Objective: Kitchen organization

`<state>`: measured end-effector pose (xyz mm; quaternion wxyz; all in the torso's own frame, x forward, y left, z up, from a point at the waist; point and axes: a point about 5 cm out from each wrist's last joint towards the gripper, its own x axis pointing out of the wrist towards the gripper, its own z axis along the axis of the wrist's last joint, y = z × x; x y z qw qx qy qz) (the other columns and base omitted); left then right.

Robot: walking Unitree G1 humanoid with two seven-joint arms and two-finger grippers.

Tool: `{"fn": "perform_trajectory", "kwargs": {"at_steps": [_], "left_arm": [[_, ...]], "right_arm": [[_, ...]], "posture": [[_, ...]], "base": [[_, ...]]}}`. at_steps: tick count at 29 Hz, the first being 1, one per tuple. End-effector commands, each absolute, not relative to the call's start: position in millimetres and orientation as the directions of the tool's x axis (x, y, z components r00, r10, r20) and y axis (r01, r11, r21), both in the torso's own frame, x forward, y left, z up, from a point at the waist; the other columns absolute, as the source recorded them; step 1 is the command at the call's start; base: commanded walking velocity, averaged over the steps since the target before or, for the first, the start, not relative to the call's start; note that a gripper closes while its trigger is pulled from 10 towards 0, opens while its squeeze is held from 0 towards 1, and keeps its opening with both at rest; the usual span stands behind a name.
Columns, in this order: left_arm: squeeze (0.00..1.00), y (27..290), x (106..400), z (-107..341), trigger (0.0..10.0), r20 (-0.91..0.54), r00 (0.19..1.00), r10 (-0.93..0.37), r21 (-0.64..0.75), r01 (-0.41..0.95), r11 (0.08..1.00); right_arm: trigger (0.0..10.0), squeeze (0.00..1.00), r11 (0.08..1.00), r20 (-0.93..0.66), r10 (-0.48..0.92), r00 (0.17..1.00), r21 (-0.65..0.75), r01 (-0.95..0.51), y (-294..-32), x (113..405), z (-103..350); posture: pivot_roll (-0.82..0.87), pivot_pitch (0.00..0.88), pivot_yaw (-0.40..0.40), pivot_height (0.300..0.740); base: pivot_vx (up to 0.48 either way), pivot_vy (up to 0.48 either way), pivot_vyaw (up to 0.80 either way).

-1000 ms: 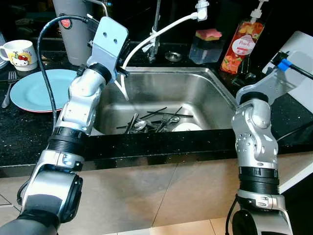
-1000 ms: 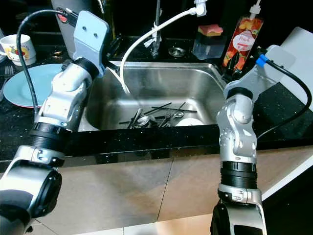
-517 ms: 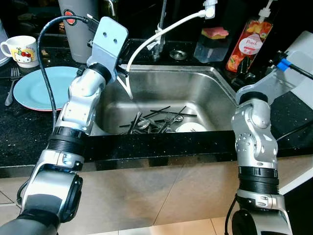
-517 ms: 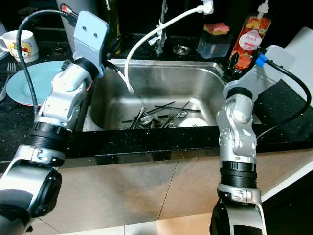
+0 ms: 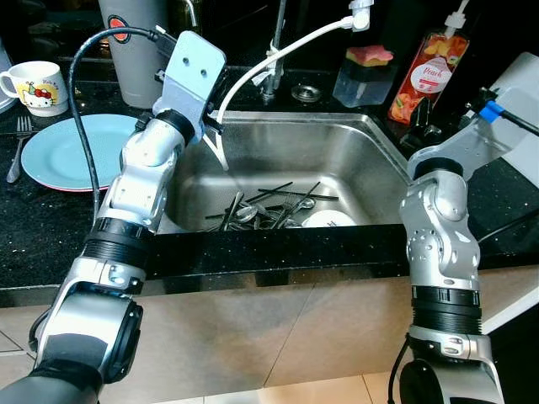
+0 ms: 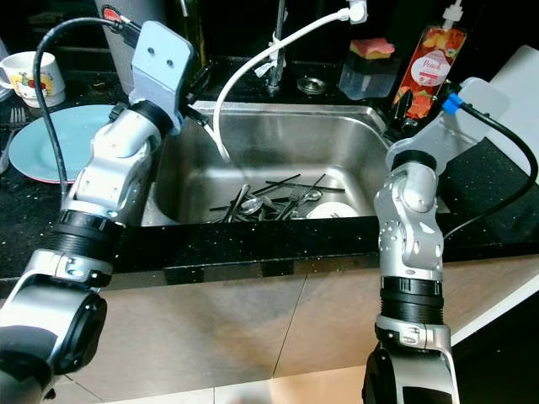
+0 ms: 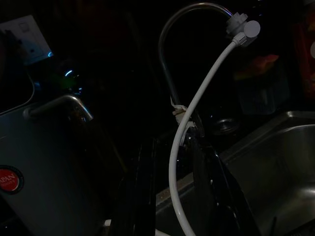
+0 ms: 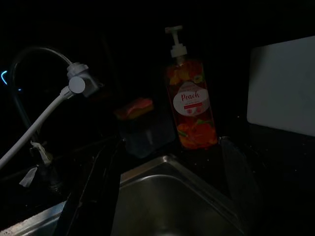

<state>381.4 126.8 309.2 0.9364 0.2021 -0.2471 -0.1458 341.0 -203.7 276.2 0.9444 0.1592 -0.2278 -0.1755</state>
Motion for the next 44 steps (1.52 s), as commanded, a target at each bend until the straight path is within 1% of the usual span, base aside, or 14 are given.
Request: {"fn": "perform_trajectory", "kwargs": {"at_steps": [1, 3, 4, 5, 6, 8, 9, 12, 22, 27, 35, 38, 44], "left_arm": [[0.00, 123, 381, 313, 10.0, 0.413, 0.823, -0.391, 0.468, 0.177, 0.866], [0.00, 123, 381, 313, 10.0, 0.413, 0.823, -0.391, 0.468, 0.177, 0.866], [0.00, 124, 381, 314, 10.0, 0.415, 0.825, -0.383, 0.459, 0.173, 0.871], [0.00, 124, 381, 314, 10.0, 0.415, 0.825, -0.383, 0.459, 0.173, 0.871], [0.00, 127, 383, 315, 10.0, 0.417, 0.834, -0.361, 0.433, 0.167, 0.886], [0.00, 127, 383, 315, 10.0, 0.417, 0.834, -0.361, 0.433, 0.167, 0.886], [0.00, 129, 384, 316, 10.0, 0.417, 0.841, -0.345, 0.417, 0.160, 0.894], [0.00, 129, 385, 317, 10.0, 0.420, 0.840, -0.345, 0.425, 0.154, 0.892], [0.00, 124, 384, 315, 10.0, 0.412, 0.832, -0.372, 0.442, 0.174, 0.880], [0.02, 124, 384, 314, 10.0, 0.408, 0.829, -0.382, 0.442, 0.187, 0.877], [0.00, 124, 384, 314, 10.0, 0.414, 0.828, -0.378, 0.429, 0.189, 0.883], [0.00, 124, 384, 315, 10.0, 0.423, 0.828, -0.369, 0.407, 0.190, 0.893], [0.00, 124, 383, 315, 10.0, 0.426, 0.825, -0.372, 0.411, 0.190, 0.892]], "right_arm": [[10.0, 0.00, 0.915, 0.334, -0.358, 0.872, 0.313, 0.256, -198, 346, 272], [10.0, 0.00, 0.915, 0.334, -0.358, 0.872, 0.313, 0.256, -198, 346, 272], [10.0, 0.00, 0.936, 0.317, -0.314, 0.895, 0.264, 0.234, -190, 351, 268], [10.0, 0.00, 0.936, 0.317, -0.314, 0.895, 0.264, 0.234, -190, 351, 268], [10.0, 0.00, 0.957, 0.322, -0.259, 0.911, 0.214, 0.196, -178, 354, 268], [10.0, 0.00, 0.957, 0.322, -0.259, 0.911, 0.214, 0.196, -178, 354, 268], [10.0, 0.00, 0.967, 0.336, -0.224, 0.915, 0.191, 0.167, -169, 356, 270], [10.0, 0.00, 0.970, 0.367, -0.211, 0.906, 0.197, 0.146, -163, 356, 276], [10.0, 0.00, 0.960, 0.361, -0.242, 0.901, 0.223, 0.169, -170, 354, 275], [10.0, 0.00, 0.961, 0.357, -0.240, 0.903, 0.219, 0.169, -169, 353, 274], [10.0, 0.00, 0.962, 0.357, -0.241, 0.902, 0.209, 0.174, -170, 352, 273], [10.0, 0.00, 0.962, 0.356, -0.241, 0.903, 0.209, 0.175, -171, 352, 272], [10.0, 0.00, 0.963, 0.352, -0.239, 0.905, 0.206, 0.174, -171, 351, 270]], "posture": [[0.21, 0.013, -0.078, 0.740], [0.21, 0.013, -0.078, 0.740], [0.21, 0.013, -0.080, 0.740], [0.21, 0.013, -0.080, 0.740], [0.22, 0.013, -0.082, 0.740], [0.22, 0.013, -0.082, 0.740], [0.22, 0.010, -0.082, 0.740], [0.22, 0.008, -0.083, 0.740], [0.21, 0.000, -0.079, 0.740], [0.21, 0.000, -0.078, 0.740], [0.21, 0.000, -0.075, 0.740], [0.21, 0.000, -0.076, 0.740], [0.21, 0.000, -0.079, 0.740]], "base": [[0.000, 0.000, 0.00], [0.000, 0.000, 0.00], [0.000, 0.000, 0.00], [0.000, 0.000, 0.00], [0.000, 0.000, 0.00], [0.000, 0.000, 0.00], [0.000, 0.000, 0.00], [0.000, 0.000, 0.00], [0.000, 0.000, 0.00], [0.000, -0.386, 0.00], [0.000, -0.386, 0.00], [0.000, 0.000, 0.00], [0.000, 0.000, 0.00]]}}
